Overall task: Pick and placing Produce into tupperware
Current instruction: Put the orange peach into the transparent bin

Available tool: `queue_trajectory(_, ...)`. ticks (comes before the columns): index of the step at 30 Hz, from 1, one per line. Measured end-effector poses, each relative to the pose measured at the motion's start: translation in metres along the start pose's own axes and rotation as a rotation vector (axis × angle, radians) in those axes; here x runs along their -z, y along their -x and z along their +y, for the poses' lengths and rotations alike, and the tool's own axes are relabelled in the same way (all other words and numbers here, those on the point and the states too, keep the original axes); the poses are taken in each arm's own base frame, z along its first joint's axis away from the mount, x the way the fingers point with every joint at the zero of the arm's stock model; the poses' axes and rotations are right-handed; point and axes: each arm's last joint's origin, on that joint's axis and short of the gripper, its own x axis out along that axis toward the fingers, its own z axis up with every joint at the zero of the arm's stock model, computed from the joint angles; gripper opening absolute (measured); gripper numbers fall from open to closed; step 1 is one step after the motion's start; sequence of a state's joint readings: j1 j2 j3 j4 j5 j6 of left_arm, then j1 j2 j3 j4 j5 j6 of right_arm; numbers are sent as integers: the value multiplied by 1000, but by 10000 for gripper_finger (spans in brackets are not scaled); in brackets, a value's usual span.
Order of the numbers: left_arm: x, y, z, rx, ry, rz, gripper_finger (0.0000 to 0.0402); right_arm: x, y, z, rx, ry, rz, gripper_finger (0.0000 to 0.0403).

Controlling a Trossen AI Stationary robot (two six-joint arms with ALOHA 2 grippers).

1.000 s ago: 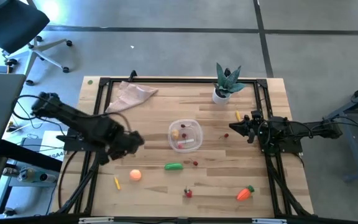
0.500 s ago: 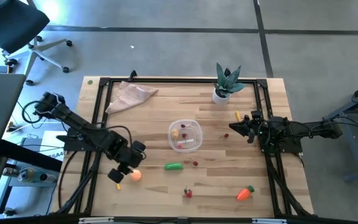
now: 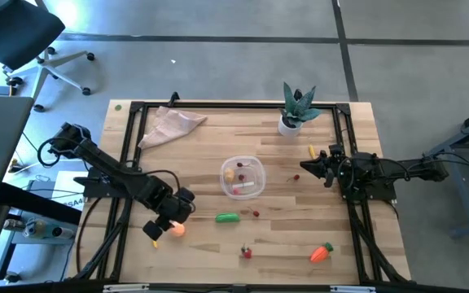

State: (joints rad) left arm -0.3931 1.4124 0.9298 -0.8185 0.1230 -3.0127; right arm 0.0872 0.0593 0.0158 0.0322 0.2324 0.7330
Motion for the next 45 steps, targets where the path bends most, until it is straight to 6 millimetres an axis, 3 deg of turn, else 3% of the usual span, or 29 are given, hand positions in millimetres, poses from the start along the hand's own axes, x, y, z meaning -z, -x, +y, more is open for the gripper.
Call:
queue_trajectory(9,-1,0,1,-26,-18,-6,125,0,0,0,0,0,0,36)
queue_trajectory(16,-1,0,3,-81,126,-9,135,0,0,0,0,0,0,36)
queue_trajectory(24,-3,0,2,-50,132,-28,236,0,0,0,0,0,0,36)
queue_trajectory(33,-1,-22,1,-53,135,-100,371,0,0,0,0,0,0,36)
queue_trajectory(37,1,-31,-1,-42,139,-127,396,0,0,0,0,0,0,36)
queue_trajectory(45,4,-50,9,-40,98,-180,399,0,0,0,0,0,0,36)
